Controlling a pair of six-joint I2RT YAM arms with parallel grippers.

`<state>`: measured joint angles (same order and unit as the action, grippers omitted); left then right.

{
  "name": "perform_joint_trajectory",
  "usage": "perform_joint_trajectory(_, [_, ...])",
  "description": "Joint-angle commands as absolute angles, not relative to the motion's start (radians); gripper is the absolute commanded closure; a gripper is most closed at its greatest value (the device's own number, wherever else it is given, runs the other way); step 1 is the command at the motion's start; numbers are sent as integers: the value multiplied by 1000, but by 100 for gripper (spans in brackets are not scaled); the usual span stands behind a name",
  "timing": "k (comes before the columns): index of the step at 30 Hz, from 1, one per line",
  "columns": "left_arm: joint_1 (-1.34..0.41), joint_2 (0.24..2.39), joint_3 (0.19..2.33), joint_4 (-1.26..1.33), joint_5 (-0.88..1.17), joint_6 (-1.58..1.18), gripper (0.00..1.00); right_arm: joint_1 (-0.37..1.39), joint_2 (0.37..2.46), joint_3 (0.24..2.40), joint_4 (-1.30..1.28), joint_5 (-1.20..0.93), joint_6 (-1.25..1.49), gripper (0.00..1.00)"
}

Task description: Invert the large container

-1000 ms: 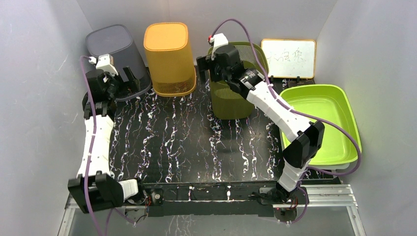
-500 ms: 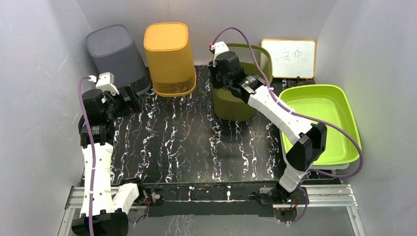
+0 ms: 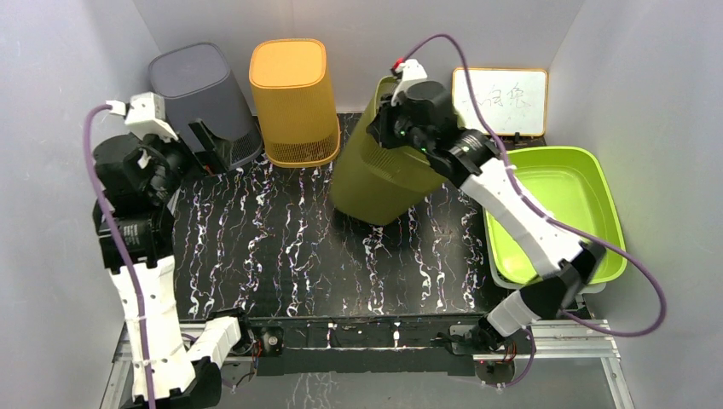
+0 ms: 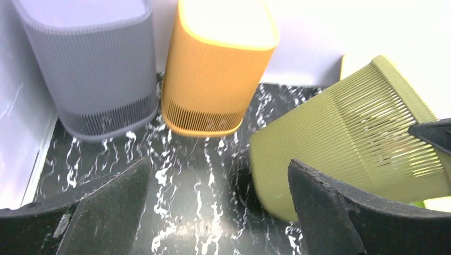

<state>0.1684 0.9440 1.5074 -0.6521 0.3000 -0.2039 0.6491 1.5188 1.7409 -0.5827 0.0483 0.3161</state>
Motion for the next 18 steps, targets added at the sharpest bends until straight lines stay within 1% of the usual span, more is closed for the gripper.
perform_joint_trajectory(1, [137, 943, 1615, -699, 348, -264, 2, 657, 1328, 1634, -159, -182, 550, 100])
perform_joint_trajectory(5, [137, 934, 1615, -670, 365, -308, 2, 657, 1263, 1390, 189, -257, 750, 100])
perform_joint_trajectory(8, [137, 916, 1614, -643, 383, -339, 2, 661, 1265, 1227, 419, -261, 900, 100])
perform_joint_trajectory(10, [137, 906, 1625, -637, 384, -354, 2, 675, 1292, 1154, 545, -263, 956, 100])
perform_joint_trajectory(13, [137, 905, 1642, -637, 397, -374, 2, 730, 1363, 1087, 701, -238, 984, 100])
perform_joint_trajectory(18, [136, 884, 1623, -618, 425, -406, 2, 858, 1481, 1089, 831, -160, 949, 100])
